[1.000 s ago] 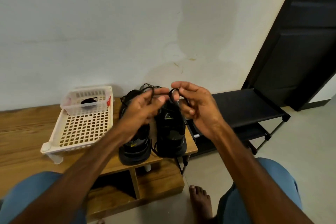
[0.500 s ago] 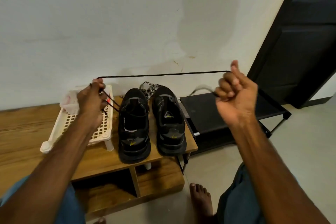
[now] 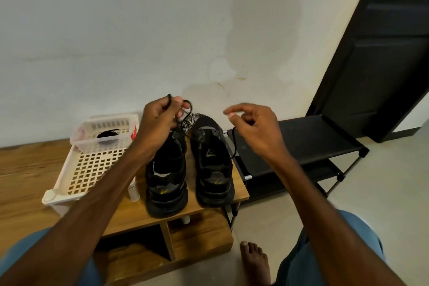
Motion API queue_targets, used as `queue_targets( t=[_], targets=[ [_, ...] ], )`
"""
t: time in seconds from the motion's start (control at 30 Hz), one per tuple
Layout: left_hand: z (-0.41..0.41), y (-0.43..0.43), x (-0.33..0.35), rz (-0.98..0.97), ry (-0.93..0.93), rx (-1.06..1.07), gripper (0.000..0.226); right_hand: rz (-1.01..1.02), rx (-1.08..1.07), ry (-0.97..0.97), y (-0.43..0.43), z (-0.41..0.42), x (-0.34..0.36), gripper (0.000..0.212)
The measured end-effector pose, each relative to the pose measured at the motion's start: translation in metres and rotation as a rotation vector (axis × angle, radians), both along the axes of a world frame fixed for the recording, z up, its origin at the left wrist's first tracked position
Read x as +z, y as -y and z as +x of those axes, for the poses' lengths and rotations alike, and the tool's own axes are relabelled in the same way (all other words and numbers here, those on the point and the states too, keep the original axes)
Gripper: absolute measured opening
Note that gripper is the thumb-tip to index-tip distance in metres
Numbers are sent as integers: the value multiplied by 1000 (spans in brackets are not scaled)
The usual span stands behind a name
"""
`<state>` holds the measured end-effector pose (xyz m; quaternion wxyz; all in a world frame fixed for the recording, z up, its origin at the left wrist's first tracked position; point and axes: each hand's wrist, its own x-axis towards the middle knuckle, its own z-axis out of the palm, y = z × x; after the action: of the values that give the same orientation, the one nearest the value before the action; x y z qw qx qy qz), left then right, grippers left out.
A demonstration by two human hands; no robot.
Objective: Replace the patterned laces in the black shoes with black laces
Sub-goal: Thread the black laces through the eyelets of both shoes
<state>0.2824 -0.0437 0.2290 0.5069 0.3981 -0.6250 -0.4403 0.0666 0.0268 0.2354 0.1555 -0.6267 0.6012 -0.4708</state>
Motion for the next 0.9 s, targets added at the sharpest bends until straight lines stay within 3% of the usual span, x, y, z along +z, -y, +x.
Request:
queue_targets(
  t=[0.1,0.13,0.2,0.27,0.43,0.57,0.67,0.9],
  targets=[
    [-31,5,24,-22,57,-146,43,88,205,61,22,-2,15,34],
    [-42,6,36,-39,81,-185,44,114,276,64,28,0,21,32],
    [-59,13,61,-108,137,-240,45,39,313,45,44,2,32,7],
    [-70,27,84,-231,186,-267,45,-71,258,96,61,-3,40,17],
    [-63,68,94,-379,175,-88,42,-266,97,243,79,-29,41,28],
    [-43,81,51,-164,33,82,43,-248,19,324,81,-52,20,29],
    [-35,90,29,-79,99,118,44,-183,-32,414,94,-55,10,29],
    [-23,108,48,-252,50,197,39,-262,-53,357,125,-31,4,29]
  ],
)
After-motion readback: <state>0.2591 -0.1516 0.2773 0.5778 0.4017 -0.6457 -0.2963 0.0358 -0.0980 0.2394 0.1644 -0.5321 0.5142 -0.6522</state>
